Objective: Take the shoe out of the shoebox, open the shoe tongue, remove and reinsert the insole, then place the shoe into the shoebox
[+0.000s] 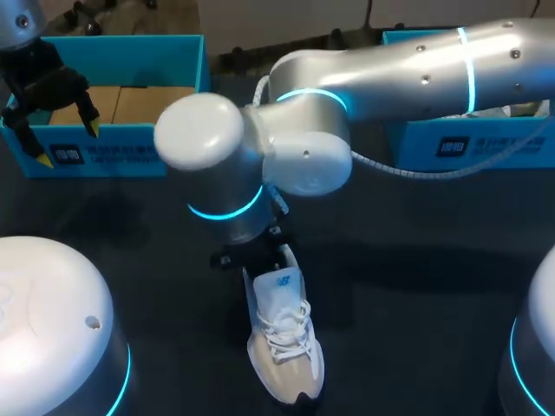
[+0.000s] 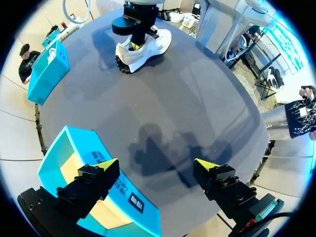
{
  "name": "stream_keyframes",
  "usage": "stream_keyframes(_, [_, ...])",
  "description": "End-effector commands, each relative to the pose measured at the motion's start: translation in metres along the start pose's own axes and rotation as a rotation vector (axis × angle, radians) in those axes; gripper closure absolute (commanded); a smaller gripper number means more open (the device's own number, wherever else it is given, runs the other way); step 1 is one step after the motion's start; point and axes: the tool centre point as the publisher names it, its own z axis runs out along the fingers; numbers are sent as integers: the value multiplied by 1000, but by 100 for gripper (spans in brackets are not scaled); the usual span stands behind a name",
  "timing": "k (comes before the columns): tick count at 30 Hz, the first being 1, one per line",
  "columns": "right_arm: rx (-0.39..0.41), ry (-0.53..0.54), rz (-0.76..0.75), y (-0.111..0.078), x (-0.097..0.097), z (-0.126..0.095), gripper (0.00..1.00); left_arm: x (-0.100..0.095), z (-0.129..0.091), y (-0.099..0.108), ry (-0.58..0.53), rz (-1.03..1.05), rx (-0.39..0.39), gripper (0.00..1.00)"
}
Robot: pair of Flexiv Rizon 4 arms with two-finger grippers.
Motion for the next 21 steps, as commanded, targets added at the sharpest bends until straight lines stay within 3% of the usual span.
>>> stream_keyframes(1, [13, 59, -19, 8, -9, 10, 100, 0, -1, 0, 3, 1, -1, 0])
stream_keyframes(7, [33, 92, -28, 10, -8, 27, 100, 0, -1, 0, 3, 1, -1, 0])
stream_keyframes(14, [82, 120, -19, -3, -6, 39, 100, 0, -1, 0, 3, 1, -1, 0])
stream_keyframes(21, [53, 114, -9, -9, -5, 18, 100, 0, -1, 0, 3, 1, -1, 0])
